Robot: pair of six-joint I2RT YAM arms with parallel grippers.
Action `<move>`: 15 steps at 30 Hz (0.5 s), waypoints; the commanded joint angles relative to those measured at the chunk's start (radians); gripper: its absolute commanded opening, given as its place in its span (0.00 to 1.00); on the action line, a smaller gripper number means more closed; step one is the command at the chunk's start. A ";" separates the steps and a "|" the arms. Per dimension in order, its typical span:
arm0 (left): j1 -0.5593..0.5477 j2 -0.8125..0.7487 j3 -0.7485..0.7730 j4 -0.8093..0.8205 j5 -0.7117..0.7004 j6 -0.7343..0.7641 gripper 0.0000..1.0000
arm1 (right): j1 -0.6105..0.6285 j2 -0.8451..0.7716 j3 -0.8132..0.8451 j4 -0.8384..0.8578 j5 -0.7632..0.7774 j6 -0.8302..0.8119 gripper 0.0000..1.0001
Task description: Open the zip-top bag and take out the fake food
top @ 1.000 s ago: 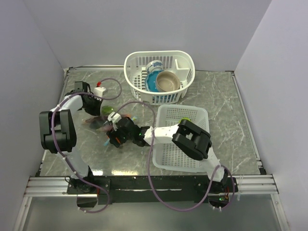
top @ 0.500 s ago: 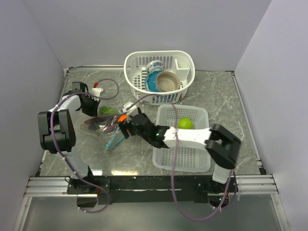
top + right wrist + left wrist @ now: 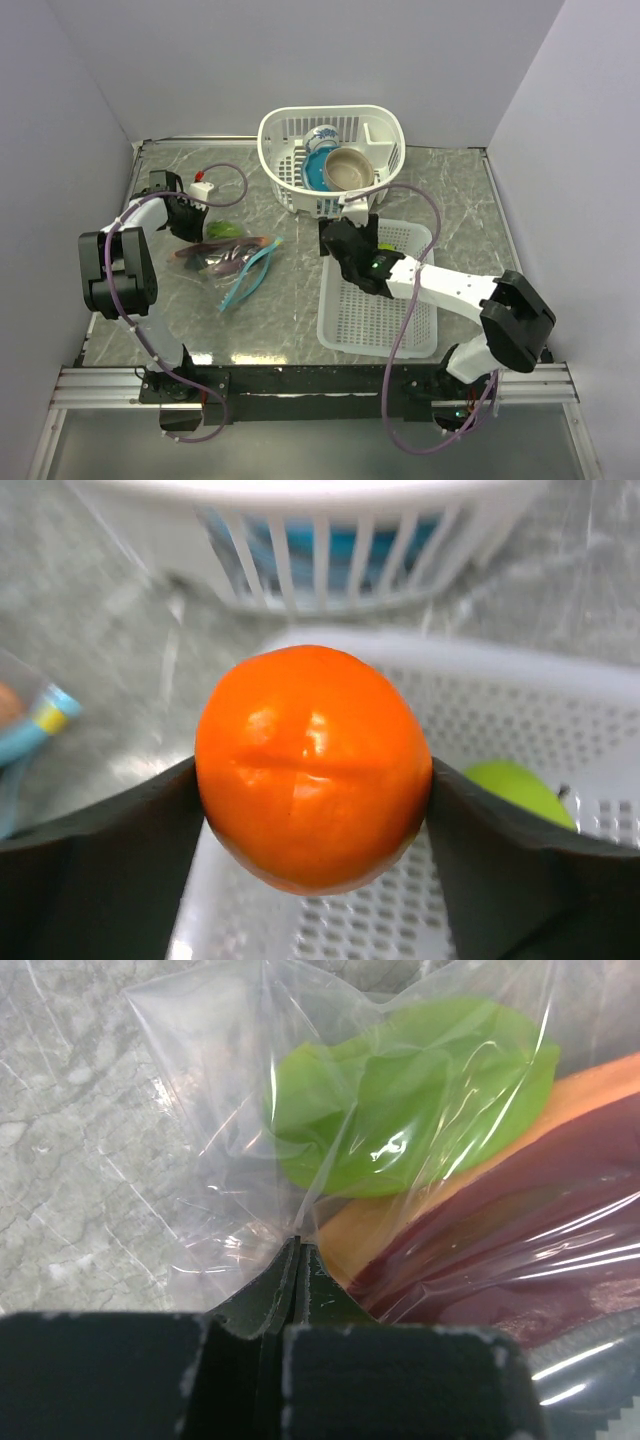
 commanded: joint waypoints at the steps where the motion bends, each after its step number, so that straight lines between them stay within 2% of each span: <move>1: 0.002 -0.013 0.018 -0.027 0.041 -0.012 0.01 | 0.015 -0.001 0.005 -0.088 0.018 0.053 1.00; 5: 0.003 -0.014 0.014 -0.026 0.029 -0.004 0.01 | 0.027 -0.012 0.098 -0.087 0.041 -0.001 1.00; 7: 0.002 -0.019 0.009 -0.023 0.022 0.000 0.01 | 0.069 -0.009 0.122 -0.021 0.075 -0.106 1.00; 10: 0.002 -0.017 0.008 -0.029 0.018 0.002 0.01 | 0.133 0.054 0.215 -0.063 0.127 -0.171 1.00; 12: 0.003 -0.017 0.006 -0.026 0.021 0.003 0.01 | 0.213 0.074 0.229 -0.006 0.101 -0.282 1.00; 13: 0.002 -0.016 0.006 -0.024 0.020 0.002 0.01 | 0.244 0.096 0.215 0.096 0.065 -0.333 1.00; 15: 0.002 -0.013 0.009 -0.026 0.023 0.002 0.01 | 0.287 0.135 0.200 0.162 -0.037 -0.386 0.89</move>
